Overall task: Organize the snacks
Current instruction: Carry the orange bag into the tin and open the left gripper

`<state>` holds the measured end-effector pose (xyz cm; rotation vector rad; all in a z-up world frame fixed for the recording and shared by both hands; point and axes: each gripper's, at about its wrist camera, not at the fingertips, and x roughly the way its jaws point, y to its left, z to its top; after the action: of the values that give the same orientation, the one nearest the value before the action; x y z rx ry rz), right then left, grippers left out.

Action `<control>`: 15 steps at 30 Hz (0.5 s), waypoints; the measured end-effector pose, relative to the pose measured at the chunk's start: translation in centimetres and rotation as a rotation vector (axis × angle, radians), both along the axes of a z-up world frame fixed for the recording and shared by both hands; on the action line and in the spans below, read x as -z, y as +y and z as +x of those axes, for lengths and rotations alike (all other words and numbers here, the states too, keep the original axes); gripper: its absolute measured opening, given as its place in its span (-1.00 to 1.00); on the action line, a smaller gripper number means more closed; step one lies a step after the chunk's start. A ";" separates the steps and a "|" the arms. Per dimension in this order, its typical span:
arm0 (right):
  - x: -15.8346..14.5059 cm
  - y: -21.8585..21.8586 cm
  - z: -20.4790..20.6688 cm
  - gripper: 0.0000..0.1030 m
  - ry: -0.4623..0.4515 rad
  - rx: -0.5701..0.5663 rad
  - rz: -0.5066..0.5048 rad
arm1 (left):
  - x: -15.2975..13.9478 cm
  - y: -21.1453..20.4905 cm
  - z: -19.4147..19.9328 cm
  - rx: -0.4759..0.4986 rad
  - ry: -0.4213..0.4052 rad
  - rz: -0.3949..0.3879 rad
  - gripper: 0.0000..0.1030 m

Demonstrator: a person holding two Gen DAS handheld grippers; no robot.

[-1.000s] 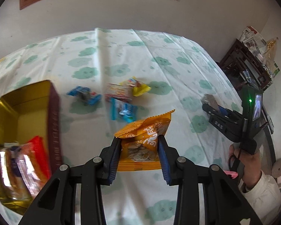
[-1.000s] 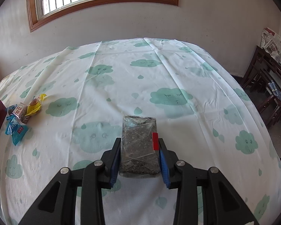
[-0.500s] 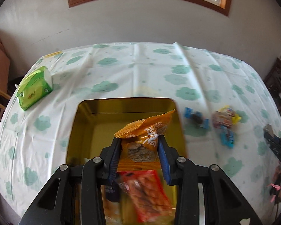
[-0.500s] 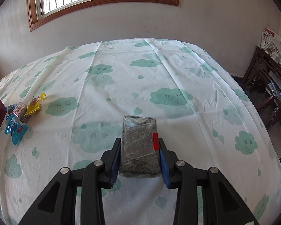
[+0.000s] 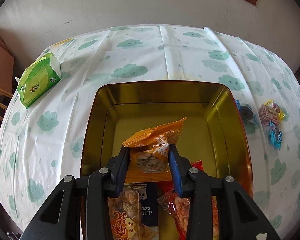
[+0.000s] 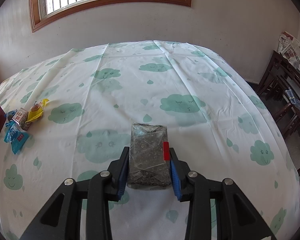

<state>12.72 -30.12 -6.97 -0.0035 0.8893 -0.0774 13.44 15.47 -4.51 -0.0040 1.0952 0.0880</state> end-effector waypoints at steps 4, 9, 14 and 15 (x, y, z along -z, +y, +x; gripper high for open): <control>0.0 0.1 0.0 -0.27 0.000 0.000 0.000 | 0.3 0.0 0.1 -0.005 0.008 -0.003 -0.32; 0.0 0.1 0.0 -0.27 0.001 0.001 -0.001 | 0.5 0.2 0.2 -0.019 0.018 -0.001 -0.29; 0.0 0.1 0.0 -0.27 0.000 0.002 0.000 | 0.4 0.3 0.2 -0.029 0.017 -0.001 -0.22; 0.0 0.1 0.0 -0.27 0.000 0.002 0.000 | 0.2 0.2 0.1 -0.027 0.014 0.002 -0.20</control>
<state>12.71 -30.01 -6.98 -0.0021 0.8893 -0.0793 13.56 15.68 -4.76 -0.0165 1.1093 0.1138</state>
